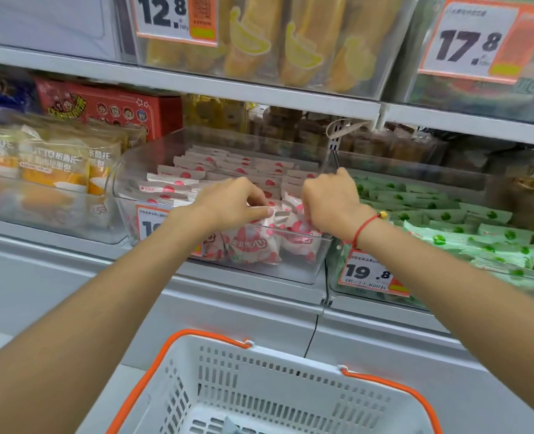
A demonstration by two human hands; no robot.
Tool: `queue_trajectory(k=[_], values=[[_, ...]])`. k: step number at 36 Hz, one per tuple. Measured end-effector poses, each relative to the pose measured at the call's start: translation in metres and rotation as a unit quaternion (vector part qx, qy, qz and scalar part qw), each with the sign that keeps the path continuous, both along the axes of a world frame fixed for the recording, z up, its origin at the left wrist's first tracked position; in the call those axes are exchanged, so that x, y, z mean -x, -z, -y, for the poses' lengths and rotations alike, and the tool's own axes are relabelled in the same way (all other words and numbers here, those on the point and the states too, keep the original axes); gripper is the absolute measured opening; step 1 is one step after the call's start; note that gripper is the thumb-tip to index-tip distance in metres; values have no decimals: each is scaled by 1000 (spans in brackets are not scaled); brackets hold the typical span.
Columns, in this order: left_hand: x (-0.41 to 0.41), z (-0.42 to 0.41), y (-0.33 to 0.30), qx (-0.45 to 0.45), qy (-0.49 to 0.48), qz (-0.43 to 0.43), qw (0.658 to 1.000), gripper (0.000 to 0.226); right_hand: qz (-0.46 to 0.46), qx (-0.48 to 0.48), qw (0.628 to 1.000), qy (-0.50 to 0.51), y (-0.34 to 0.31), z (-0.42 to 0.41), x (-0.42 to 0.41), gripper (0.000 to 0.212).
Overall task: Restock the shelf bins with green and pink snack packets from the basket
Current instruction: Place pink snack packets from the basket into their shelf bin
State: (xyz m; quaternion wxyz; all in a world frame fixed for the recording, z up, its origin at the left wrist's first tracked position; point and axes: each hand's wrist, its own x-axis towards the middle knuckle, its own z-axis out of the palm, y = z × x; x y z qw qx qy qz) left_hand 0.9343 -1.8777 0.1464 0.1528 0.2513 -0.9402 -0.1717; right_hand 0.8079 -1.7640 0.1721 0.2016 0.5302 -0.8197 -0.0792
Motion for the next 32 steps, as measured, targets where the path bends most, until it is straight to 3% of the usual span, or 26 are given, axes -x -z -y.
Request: queue_trajectory(k=[3, 6, 8, 12, 15, 17, 20, 24, 28, 32], values=[[5, -5, -1, 45, -19, 23, 999, 18, -13, -22, 1000, 13, 9, 3, -2, 27], [4, -11, -3, 78, -31, 16, 996, 24, -1, -3, 1000, -1, 6, -1, 1, 7], [-2, -18, -2, 101, -36, -30, 994, 27, 22, 9, 1000, -13, 6, -7, 4, 25], [-21, -47, 15, 124, -73, -224, 964, 22, 85, 175, 979, -67, 19, -39, -5, 40], [-38, -75, 43, 57, -116, -341, 931, 12, 160, 336, 920, -124, 46, -66, -21, 26], [-46, -92, 72, -11, -140, -365, 920, 8, 222, 380, 886, -146, 76, -77, -35, 22], [-54, -106, 127, -103, -182, -307, 928, 5, 336, 365, 861, -113, 134, -86, -51, 20], [-70, -112, 203, -189, -213, -153, 946, 12, 468, 209, 858, -13, 219, -95, -60, 17], [-95, -117, 279, -263, -241, 14, 934, 16, 503, -19, 863, 40, 293, -107, -71, 22], [-118, -122, 346, -321, -204, 181, 907, 31, 518, -189, 833, 49, 347, -124, -85, 37]])
